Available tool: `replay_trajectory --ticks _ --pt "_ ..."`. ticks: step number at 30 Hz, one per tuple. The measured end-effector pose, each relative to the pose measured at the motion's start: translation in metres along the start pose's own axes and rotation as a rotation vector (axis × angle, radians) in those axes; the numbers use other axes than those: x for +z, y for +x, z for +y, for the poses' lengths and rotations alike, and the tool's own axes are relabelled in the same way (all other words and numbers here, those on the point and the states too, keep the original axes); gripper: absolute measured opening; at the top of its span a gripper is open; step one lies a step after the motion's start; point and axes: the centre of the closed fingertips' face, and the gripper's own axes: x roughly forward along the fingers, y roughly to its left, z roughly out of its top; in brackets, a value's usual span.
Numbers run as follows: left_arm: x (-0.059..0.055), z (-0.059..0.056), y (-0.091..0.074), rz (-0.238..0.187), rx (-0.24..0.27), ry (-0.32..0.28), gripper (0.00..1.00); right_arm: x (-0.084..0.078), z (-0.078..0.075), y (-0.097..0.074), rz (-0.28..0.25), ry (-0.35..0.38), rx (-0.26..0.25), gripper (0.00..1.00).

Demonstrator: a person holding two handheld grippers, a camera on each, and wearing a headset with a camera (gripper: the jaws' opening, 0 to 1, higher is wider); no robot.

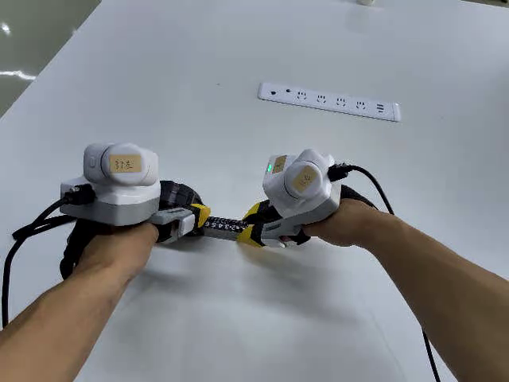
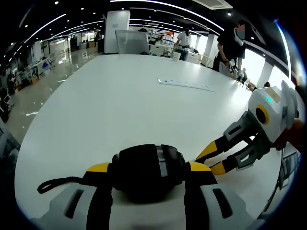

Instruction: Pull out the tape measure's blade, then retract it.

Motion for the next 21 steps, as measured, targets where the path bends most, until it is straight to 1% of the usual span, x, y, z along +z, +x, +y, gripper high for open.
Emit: replay_trajectory --ticks 21 --pt "0.001 -0.001 -0.001 0.001 -0.004 -0.011 0.55 0.025 0.003 0.020 -0.028 -0.023 0.007 0.10"
